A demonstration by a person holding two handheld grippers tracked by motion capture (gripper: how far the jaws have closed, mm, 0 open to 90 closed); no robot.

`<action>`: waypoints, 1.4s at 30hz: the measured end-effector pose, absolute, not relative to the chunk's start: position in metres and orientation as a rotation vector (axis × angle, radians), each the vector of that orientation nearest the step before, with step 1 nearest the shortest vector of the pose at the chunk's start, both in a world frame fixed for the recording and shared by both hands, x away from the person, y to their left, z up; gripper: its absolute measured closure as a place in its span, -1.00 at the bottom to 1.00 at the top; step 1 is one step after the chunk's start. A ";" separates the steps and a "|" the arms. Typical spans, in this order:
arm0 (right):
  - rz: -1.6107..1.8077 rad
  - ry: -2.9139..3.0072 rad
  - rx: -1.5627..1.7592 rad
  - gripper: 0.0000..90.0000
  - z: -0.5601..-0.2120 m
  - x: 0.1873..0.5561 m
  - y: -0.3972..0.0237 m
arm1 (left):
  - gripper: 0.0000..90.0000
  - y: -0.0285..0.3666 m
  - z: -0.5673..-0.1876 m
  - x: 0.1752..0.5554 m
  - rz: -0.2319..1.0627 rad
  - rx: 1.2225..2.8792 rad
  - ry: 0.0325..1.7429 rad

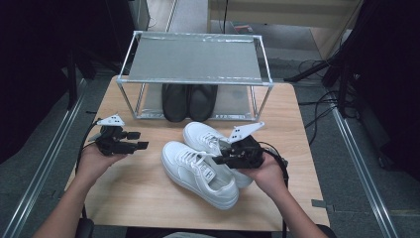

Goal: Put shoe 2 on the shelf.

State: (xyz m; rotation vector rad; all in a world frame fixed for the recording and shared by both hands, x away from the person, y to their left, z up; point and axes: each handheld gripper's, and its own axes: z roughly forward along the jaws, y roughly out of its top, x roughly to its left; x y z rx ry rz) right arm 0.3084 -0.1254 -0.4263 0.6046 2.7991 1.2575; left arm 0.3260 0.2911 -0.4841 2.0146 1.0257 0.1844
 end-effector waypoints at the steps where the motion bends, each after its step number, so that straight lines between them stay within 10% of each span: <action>1: 1.269 2.806 0.585 0.71 -0.424 0.311 -0.125 | -0.13 0.293 -0.484 0.325 0.187 2.010 1.030; 42: 1.491 2.757 0.274 0.72 -0.269 0.385 -0.073 | -0.13 0.321 -0.490 0.306 0.205 1.971 1.117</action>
